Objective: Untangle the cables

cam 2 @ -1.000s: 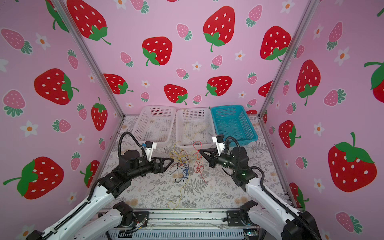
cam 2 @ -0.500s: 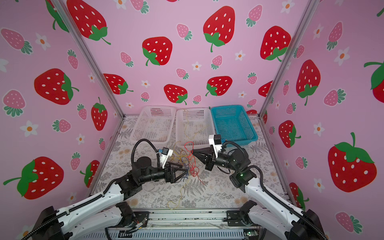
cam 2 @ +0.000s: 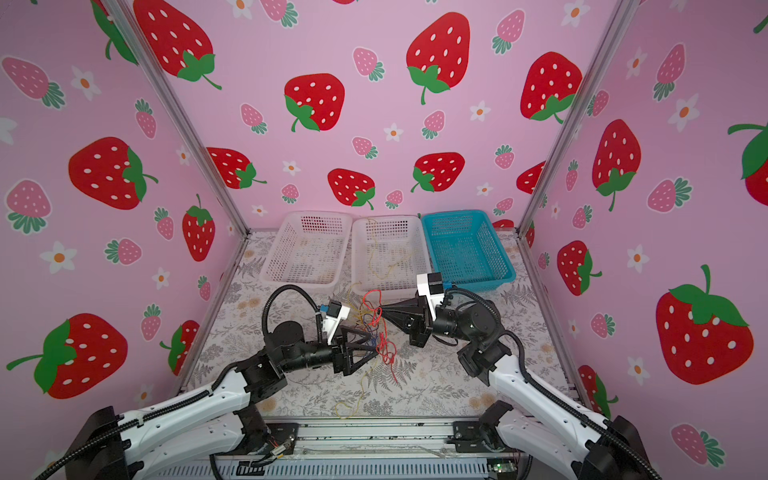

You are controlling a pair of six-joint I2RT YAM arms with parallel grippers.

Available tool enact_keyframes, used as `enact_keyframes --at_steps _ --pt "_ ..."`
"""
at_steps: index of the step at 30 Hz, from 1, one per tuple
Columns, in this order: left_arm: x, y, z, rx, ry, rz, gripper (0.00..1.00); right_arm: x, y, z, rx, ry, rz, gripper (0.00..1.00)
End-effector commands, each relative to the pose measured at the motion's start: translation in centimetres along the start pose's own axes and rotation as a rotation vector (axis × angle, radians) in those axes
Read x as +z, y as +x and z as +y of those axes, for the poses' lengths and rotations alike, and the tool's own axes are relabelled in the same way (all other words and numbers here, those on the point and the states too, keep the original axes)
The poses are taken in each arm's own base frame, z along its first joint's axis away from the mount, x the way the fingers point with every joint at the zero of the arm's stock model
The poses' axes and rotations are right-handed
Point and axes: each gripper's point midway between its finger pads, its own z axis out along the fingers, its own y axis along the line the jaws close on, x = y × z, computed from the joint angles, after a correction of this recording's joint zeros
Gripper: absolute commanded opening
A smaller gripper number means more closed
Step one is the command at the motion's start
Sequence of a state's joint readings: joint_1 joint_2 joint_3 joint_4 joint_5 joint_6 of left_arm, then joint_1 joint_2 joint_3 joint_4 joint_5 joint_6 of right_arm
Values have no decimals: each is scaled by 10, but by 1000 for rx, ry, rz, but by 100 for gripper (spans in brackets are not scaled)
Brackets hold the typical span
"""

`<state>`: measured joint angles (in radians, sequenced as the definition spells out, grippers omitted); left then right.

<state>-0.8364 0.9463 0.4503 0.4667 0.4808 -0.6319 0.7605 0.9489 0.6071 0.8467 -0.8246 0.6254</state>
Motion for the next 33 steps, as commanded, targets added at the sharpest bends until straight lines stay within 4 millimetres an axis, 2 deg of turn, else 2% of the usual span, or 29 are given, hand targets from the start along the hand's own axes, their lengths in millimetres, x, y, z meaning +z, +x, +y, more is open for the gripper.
enact_keyframes --at_steps 1,5,9,13,20,23,33 --pt "2 -6 -10 24 55 -26 89 4 -24 20 -62 -70 -48 0" --pt "3 -6 -13 24 70 -28 84 7 -25 24 -63 -89 -49 0" --pt "2 -5 -13 25 73 -28 69 10 -26 26 -63 -100 -52 0" --pt "2 -5 -10 19 63 -35 58 12 -27 27 -63 -108 -55 0" --pt "5 -3 -11 -12 88 -33 54 13 -28 30 -69 -113 -62 0" --pt "7 -1 -10 -22 88 -26 46 14 -28 30 -72 -114 -62 0" --pt "4 6 -10 -20 84 -11 30 13 -28 31 -88 -105 -55 0"
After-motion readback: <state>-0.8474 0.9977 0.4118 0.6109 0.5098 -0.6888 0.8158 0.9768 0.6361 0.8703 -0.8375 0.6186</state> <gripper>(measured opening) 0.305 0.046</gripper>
